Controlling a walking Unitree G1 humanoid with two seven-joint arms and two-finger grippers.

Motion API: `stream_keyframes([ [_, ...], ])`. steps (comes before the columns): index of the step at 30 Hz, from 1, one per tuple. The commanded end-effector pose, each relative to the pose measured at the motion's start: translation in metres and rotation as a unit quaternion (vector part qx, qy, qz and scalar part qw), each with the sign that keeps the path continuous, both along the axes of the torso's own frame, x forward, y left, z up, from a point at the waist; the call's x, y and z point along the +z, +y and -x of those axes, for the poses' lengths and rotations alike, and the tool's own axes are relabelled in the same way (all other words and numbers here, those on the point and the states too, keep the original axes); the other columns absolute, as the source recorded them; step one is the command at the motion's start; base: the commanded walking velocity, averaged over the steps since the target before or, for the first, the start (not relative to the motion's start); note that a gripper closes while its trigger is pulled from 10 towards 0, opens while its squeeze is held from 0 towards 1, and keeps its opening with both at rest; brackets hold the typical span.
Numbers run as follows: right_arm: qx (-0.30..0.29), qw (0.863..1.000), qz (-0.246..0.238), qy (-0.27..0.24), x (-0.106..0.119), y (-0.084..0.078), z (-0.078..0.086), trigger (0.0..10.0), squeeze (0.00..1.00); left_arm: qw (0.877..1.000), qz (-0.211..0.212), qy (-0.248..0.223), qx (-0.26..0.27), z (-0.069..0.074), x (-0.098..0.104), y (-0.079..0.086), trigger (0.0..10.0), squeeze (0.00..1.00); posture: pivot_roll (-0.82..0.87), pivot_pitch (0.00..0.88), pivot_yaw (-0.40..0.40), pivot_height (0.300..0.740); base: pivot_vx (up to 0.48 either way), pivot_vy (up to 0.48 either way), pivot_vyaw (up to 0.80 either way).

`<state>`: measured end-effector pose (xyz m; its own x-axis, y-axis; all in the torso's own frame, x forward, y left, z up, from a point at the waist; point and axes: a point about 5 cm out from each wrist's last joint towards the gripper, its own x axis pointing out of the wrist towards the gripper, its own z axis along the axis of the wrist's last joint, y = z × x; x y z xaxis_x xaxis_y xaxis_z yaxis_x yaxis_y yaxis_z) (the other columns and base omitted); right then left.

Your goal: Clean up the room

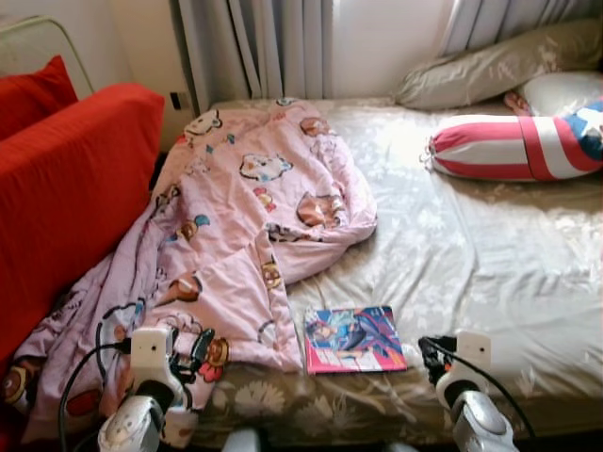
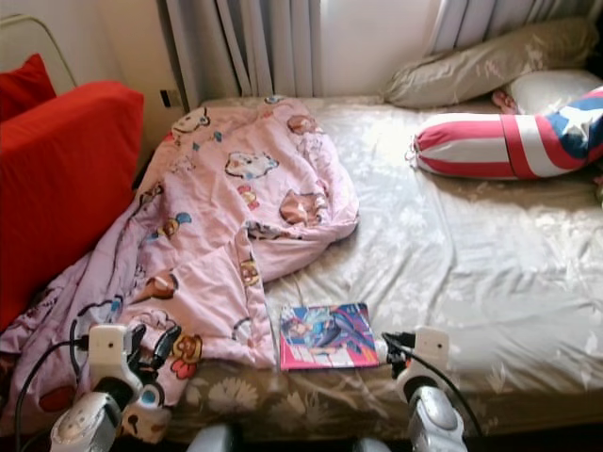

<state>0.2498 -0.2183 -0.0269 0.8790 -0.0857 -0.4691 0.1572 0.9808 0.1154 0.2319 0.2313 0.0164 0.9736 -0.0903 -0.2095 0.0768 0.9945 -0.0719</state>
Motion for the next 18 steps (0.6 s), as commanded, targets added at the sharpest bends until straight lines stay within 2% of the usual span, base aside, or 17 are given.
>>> stream_keyframes([
  [1, 0.0, 1.0, 0.003, 0.008, 0.0, 0.0, -0.002, 10.0, 0.0, 1.0, -0.002, -0.006, -0.004, -0.003, 0.005, 0.002, 10.0, 0.0, 0.21, 0.08, 0.017, 0.626, 0.0, 0.0, 0.0],
  [2, -0.007, 1.0, 0.013, 0.0, 0.01, -0.011, -0.012, 10.0, 0.0, 1.0, 0.0, -0.006, -0.001, -0.001, 0.007, 0.001, 10.0, 0.0, 0.2, 0.149, 0.021, 0.626, 0.0, 0.0, 0.0],
  [4, -0.007, 1.0, 0.017, -0.002, 0.014, -0.014, -0.016, 10.0, 0.0, 1.0, 0.002, -0.008, 0.002, -0.001, 0.009, 0.0, 10.0, 0.0, 0.2, 0.149, 0.021, 0.626, 0.0, 0.0, 0.0],
  [5, -0.004, 1.0, 0.025, -0.002, 0.018, -0.017, -0.021, 10.0, 0.0, 1.0, 0.004, -0.009, 0.001, -0.001, 0.01, -0.001, 10.0, 0.0, 0.18, 0.194, 0.016, 0.626, 0.0, 0.0, 0.0],
  [7, 0.003, 0.999, 0.038, -0.003, 0.024, -0.02, -0.027, 10.0, 0.0, 1.0, 0.004, -0.013, -0.001, 0.0, 0.013, -0.004, 10.0, 0.0, 0.18, 0.208, 0.004, 0.626, 0.0, 0.0, 0.0],
  [9, 0.004, 0.999, 0.038, -0.006, 0.026, -0.021, -0.029, 10.0, 0.0, 1.0, 0.005, -0.013, -0.001, 0.0, 0.014, -0.005, 10.0, 0.0, 0.18, 0.219, 0.003, 0.626, 0.0, 0.0, 0.0],
  [10, 0.008, 0.999, 0.039, -0.004, 0.027, -0.021, -0.031, 10.0, 0.0, 1.0, 0.005, -0.013, 0.002, 0.001, 0.015, -0.005, 10.0, 0.0, 0.19, 0.257, -0.004, 0.622, 0.0, 0.0, 0.0],
  [16, 0.014, 0.999, 0.038, -0.01, 0.029, -0.018, -0.033, 10.0, 0.0, 1.0, 0.008, -0.011, 0.007, 0.005, 0.017, -0.007, 10.0, 0.0, 0.2, 0.285, -0.007, 0.617, 0.0, 0.0, 0.0],
  [18, 0.038, 0.998, 0.059, -0.003, 0.03, -0.015, -0.035, 10.0, 0.0, 1.0, 0.009, -0.01, 0.006, 0.008, 0.019, -0.008, 10.0, 0.0, 0.21, 0.311, 0.002, 0.617, 0.0, 0.0, 0.0],
])
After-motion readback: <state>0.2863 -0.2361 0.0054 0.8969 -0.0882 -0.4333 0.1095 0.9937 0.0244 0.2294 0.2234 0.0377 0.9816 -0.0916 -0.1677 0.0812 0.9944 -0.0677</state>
